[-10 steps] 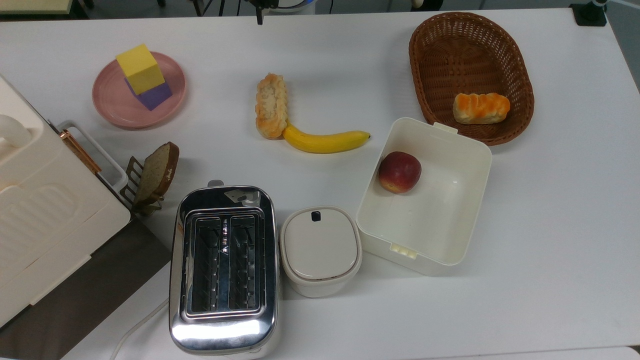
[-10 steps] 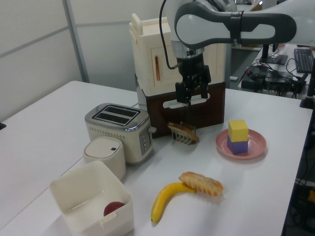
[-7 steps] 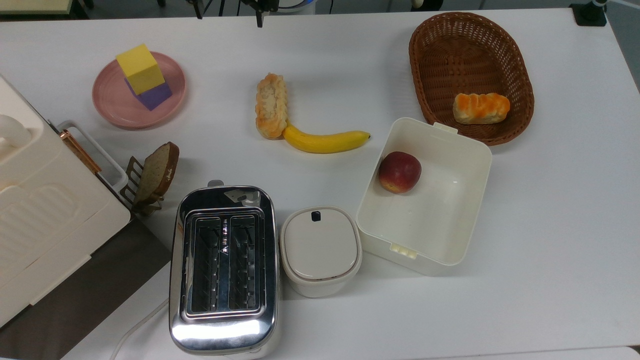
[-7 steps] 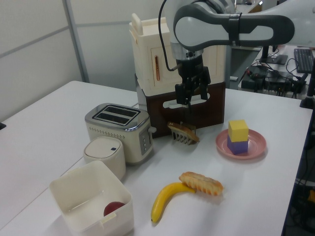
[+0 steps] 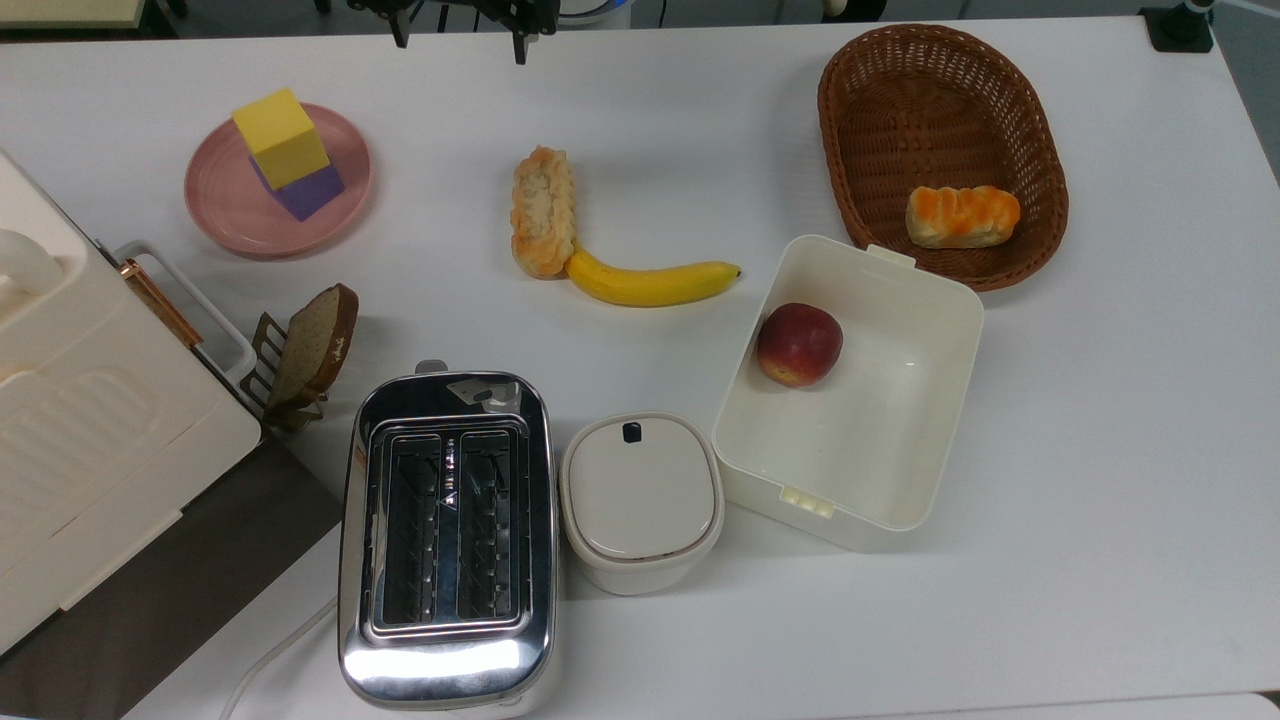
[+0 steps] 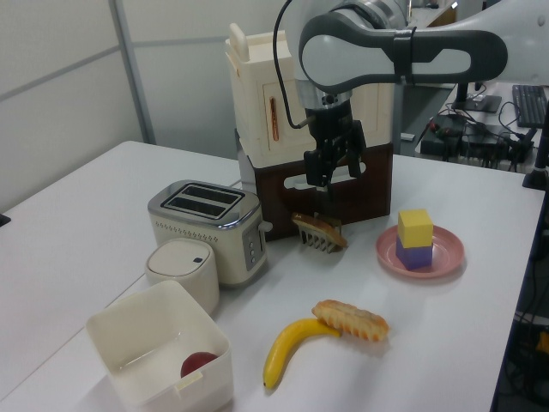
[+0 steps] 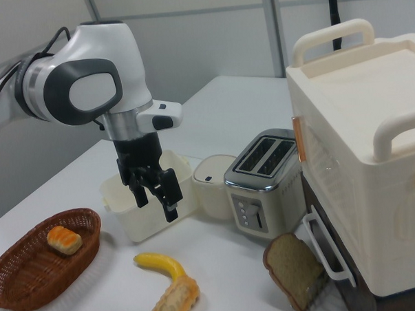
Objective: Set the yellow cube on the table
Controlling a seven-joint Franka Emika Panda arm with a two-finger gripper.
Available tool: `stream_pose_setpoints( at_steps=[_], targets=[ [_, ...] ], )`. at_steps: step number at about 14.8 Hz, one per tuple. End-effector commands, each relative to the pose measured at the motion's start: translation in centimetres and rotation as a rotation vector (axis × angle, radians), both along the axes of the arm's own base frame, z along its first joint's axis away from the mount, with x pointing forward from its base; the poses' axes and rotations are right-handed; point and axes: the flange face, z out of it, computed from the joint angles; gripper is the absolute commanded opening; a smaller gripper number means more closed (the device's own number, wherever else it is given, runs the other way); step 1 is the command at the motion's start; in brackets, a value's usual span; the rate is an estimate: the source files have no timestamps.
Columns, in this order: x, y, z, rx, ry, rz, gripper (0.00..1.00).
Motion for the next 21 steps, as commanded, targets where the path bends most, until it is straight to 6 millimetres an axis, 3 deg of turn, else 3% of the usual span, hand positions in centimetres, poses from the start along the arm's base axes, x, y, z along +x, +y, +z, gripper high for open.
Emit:
stream_pose_setpoints(
  at_steps=[1,8,12,14,18,21],
  targets=[
    [-0.5,0.0,0.3,0.001,0.01,0.006,1.0],
    [-0.3,0.7,-0.4,0.005,0.019,0.018,1.0],
    [0.1,1.3,-2.8,0.009,0.064,0.029,1.0],
    [0.3,2.1,-3.4,0.015,0.071,0.042,1.0],
    [0.8,1.7,-3.1,0.019,0.026,0.025,1.0],
    [0.5,2.2,-4.7,0.029,0.055,0.037,1.0]
  ],
)
